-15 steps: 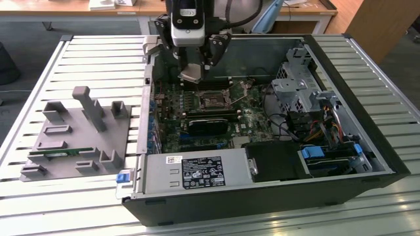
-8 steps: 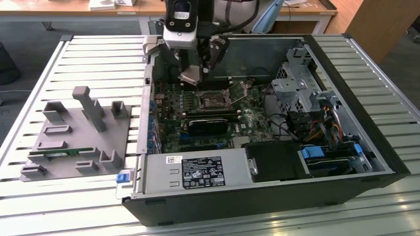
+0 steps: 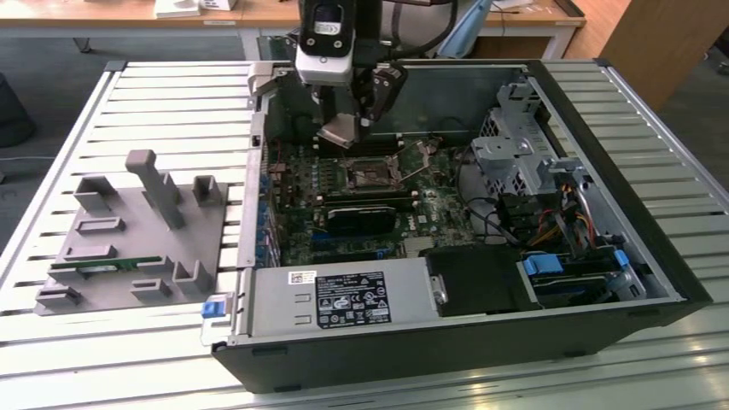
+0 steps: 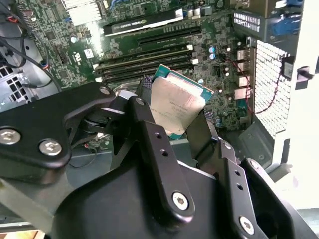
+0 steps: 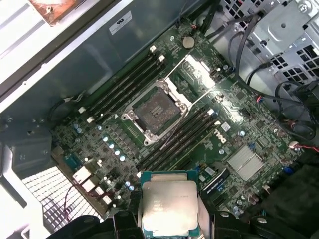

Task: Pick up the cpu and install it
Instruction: 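Place the cpu into insertion slot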

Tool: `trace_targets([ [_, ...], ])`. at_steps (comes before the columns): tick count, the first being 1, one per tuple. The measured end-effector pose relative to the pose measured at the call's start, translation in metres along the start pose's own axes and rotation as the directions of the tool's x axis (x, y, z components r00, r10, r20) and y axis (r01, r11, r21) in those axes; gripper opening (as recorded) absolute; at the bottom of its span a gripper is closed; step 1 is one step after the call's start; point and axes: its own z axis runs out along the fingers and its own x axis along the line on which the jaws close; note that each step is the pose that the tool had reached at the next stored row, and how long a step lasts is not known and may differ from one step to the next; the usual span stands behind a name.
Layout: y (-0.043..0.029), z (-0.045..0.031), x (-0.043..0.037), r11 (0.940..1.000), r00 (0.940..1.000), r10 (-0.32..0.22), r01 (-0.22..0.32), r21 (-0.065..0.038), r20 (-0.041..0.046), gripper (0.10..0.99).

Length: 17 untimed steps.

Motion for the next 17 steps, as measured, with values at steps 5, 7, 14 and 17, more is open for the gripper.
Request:
trace_targets([
  [5,0.0074,0.0024,0.0013,1.0,1.0,0.001,-0.001,0.0,-0.0001,0.533],
  [7,0.0107,0.003,0.0019,1.0,1.0,0.001,-0.001,0.0,-0.0002,0.533],
  [14,0.0249,0.0069,0.0046,1.0,1.0,0.001,-0.001,0.001,-0.0005,0.533],
  [17,0.0307,0.0098,0.0044,1.0,1.0,0.001,-0.001,0.001,-0.0008,0.533],
])
